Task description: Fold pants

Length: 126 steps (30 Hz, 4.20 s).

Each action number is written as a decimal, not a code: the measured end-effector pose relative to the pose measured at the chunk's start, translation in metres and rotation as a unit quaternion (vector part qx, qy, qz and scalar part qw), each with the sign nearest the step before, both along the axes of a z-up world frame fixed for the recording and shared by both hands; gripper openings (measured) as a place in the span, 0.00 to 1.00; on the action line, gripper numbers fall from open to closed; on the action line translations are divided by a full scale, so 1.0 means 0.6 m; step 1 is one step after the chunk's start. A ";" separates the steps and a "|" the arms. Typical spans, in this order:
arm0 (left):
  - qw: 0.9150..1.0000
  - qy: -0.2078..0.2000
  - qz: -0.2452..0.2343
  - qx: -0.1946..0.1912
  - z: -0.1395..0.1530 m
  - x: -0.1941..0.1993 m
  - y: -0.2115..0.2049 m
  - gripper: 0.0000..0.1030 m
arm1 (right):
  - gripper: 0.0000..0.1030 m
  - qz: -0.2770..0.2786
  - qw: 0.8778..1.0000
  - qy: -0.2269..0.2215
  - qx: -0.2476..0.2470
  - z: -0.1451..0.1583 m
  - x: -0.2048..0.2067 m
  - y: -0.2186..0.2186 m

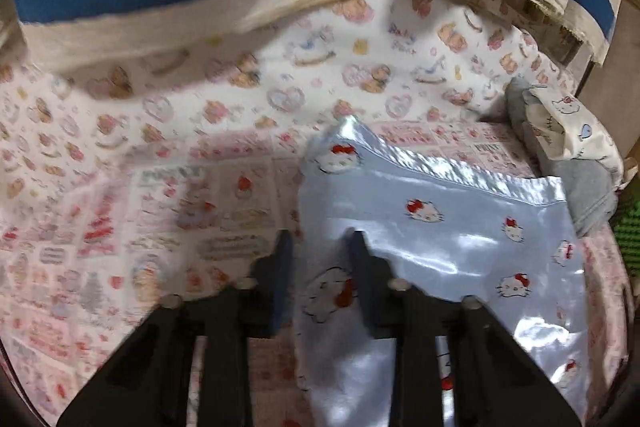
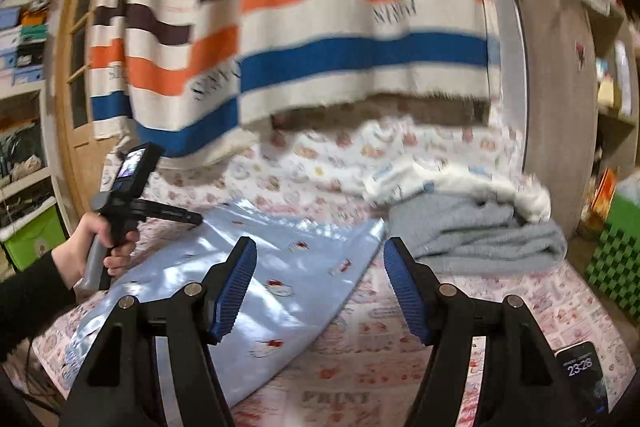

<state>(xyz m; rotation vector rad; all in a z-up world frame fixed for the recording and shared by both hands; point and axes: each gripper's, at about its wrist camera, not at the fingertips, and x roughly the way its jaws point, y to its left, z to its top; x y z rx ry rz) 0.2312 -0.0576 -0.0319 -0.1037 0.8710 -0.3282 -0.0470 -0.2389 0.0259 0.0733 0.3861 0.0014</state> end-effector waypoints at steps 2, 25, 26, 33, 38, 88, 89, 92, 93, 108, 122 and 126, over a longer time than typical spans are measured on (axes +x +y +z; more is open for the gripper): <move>1.000 0.000 -0.022 0.000 -0.001 0.003 -0.009 0.13 | 0.60 0.007 0.999 0.034 0.017 -0.010 0.032 -0.021; 0.996 -0.064 0.030 0.062 0.011 -0.003 0.026 0.08 | 0.51 -0.038 0.970 0.232 0.063 -0.106 0.319 -0.065; 0.996 -0.059 0.032 0.057 0.008 0.001 0.027 0.12 | 0.51 -0.042 0.967 0.241 0.072 -0.114 0.327 -0.070; 0.998 -0.038 0.044 0.023 0.000 0.011 0.050 0.14 | 0.45 -0.025 0.972 0.228 0.046 -0.129 0.354 -0.048; 0.997 -0.028 0.063 0.017 0.009 0.005 0.062 0.16 | 0.03 -0.008 0.973 0.229 -0.002 -0.128 0.374 -0.016; 0.998 -0.049 0.030 0.007 0.005 0.085 -0.012 0.03 | 0.06 -0.024 0.980 0.198 0.021 -0.097 0.387 -0.048; 0.997 -0.065 0.036 0.019 0.014 0.076 -0.010 0.03 | 0.06 -0.016 0.983 0.183 0.018 -0.086 0.385 -0.045; 0.989 -0.119 0.045 0.074 0.041 0.036 0.004 0.03 | 0.06 -0.002 0.986 0.166 0.001 -0.071 0.391 -0.027; 0.984 -0.141 0.048 0.099 0.051 0.022 0.004 0.04 | 0.06 0.002 0.985 0.170 -0.010 -0.069 0.397 -0.018; 0.959 -0.174 0.118 0.189 0.030 0.048 0.050 0.05 | 0.06 0.012 0.986 0.163 -0.017 -0.085 0.507 0.050; 0.980 -0.110 0.098 0.135 0.017 0.046 0.050 0.39 | 0.44 0.068 0.972 0.225 0.003 -0.103 0.511 0.047; 0.979 -0.123 0.095 0.130 0.034 0.029 0.048 0.59 | 0.27 0.057 0.970 0.234 -0.019 -0.122 0.507 0.059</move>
